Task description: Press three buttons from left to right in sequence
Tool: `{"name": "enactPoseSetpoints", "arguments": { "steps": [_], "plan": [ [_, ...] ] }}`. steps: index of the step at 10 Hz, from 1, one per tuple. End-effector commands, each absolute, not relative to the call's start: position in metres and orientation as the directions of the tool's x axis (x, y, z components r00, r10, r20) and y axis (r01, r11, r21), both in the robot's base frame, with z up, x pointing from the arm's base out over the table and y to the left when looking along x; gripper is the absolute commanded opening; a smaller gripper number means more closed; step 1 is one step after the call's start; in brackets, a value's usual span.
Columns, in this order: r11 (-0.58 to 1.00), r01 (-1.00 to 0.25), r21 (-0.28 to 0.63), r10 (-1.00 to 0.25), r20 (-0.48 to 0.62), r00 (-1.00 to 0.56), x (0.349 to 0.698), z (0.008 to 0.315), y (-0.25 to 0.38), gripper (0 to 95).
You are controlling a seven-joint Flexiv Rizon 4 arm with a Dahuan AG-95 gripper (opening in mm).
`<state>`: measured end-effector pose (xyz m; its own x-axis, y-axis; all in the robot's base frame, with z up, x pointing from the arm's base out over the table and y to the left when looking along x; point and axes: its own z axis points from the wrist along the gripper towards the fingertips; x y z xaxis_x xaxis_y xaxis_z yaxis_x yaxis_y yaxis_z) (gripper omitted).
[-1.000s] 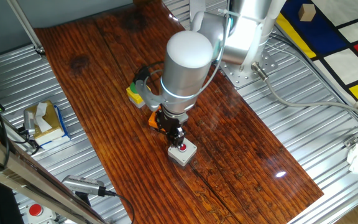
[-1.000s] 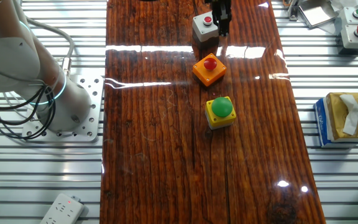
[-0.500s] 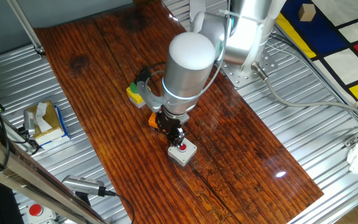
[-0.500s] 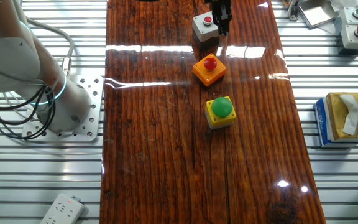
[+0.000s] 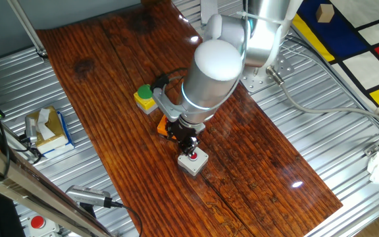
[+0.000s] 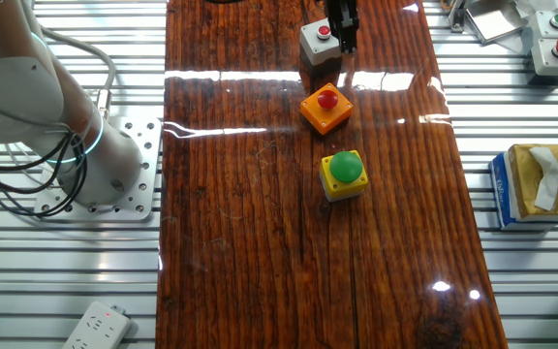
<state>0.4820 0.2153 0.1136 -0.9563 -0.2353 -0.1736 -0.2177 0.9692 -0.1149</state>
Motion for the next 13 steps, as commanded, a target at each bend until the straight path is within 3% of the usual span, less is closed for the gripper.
{"name": "enactPoseSetpoints", "arguments": {
  "steps": [1,5,6,13],
  "plan": [
    [0.961,-0.265,-0.082,-0.275,-0.145,-0.95,0.4814,0.1139,0.2154,57.0],
    [0.946,-0.318,-0.068,-0.324,-0.147,-0.934,0.4814,0.1139,0.2154,57.0],
    [0.946,-0.318,-0.063,-0.323,-0.147,-0.935,0.4814,0.1139,0.2154,38.0],
    [0.928,-0.369,-0.06,-0.373,-0.14,-0.917,0.4817,0.1135,0.216,38.0]
  ]
}}
